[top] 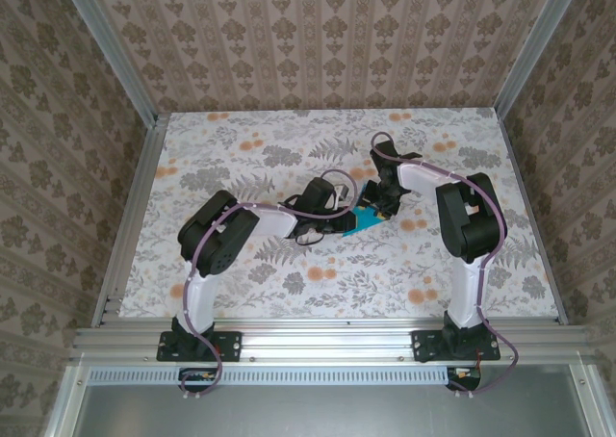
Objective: Fold a paper plane with a square sheet of paper (pick it up from the middle)
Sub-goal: Fourth fold the wing at the center of the table.
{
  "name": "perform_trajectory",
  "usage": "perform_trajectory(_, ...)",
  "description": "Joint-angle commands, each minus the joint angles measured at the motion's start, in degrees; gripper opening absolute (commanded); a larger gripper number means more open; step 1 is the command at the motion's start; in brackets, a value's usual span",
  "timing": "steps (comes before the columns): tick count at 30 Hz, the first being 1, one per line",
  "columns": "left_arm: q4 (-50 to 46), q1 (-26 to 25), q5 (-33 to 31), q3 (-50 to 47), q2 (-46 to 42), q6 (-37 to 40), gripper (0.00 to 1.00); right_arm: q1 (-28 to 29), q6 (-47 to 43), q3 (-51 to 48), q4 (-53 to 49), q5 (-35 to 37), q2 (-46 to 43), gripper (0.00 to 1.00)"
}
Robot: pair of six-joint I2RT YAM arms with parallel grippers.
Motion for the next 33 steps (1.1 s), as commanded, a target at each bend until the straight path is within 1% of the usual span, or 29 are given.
perform_trajectory(1, -3.0, -0.2, -1.8, 1.0, 0.6, 1.9, 0.09, 0.4, 0.9, -5.0, -2.2, 5.8, 9.5, 0.5)
perform_trajectory(12, 1.6, -0.3, 1.0, -1.0, -4.4, 1.5, 0.16, 0.3, 2.8, -5.1, -2.1, 5.6, 9.9, 0.51)
perform_trajectory(17, 3.6, -0.9, 2.2, -1.6, -4.1, 1.5, 0.17, 0.2, 4.4, -5.1, -1.5, 4.3, 9.9, 0.52)
perform_trajectory(27, -0.5, -2.1, 0.1, -0.8, -3.1, 4.0, 0.18, -0.3, 5.9, -5.9, -0.9, 3.5, 9.9, 0.55)
perform_trajectory(33, -3.4, -2.2, -2.7, -0.7, -2.8, 5.0, 0.18, -0.3, 5.8, -6.0, -1.0, 3.8, 9.9, 0.55)
